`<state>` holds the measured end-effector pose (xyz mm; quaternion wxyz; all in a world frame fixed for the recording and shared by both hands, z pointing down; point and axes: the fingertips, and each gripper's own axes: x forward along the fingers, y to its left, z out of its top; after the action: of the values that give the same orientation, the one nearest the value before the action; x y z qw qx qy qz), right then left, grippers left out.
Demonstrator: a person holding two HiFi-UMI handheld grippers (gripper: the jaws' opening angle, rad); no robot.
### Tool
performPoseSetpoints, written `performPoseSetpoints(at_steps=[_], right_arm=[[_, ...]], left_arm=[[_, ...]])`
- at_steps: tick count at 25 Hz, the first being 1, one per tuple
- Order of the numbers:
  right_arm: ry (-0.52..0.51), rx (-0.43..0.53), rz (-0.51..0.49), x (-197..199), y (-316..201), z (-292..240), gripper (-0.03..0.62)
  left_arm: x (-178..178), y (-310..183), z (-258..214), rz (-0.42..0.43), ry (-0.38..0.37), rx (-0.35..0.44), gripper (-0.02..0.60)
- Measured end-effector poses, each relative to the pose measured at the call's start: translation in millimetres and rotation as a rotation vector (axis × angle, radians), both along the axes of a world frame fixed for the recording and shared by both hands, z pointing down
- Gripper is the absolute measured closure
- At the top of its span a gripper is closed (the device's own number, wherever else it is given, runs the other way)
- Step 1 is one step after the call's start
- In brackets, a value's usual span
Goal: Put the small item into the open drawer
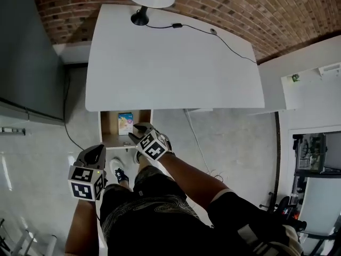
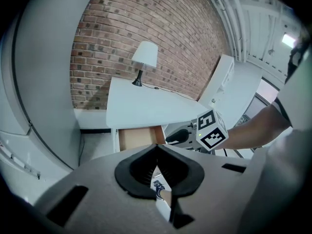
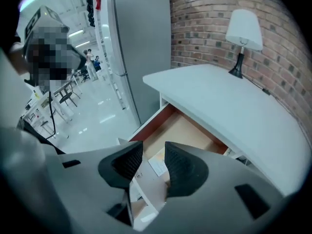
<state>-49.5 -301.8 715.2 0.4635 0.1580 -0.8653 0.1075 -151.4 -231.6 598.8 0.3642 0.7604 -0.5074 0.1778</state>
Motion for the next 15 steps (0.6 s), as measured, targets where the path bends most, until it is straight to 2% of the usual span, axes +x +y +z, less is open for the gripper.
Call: performPoseSetpoints(at_steps=[8, 12, 15], right_arm=[[-0.149, 0.027, 0.141, 5.7, 20.1, -83.3, 0.45], [-0.288, 0.0, 0.223, 11.6, 35.0, -127.6, 0.454], [-0.388, 0.005, 0.266, 22.5, 52.0, -170.1, 0.499]], left_arm=[[3.8, -0.9, -46.5, 0.059, -0.007, 0.09, 0.565], [4.2, -0.6, -72.8, 0.074, 0.013, 0.155, 0.565], [13.2, 5.3, -96.3, 0.104, 0.036, 0.2, 0.565]])
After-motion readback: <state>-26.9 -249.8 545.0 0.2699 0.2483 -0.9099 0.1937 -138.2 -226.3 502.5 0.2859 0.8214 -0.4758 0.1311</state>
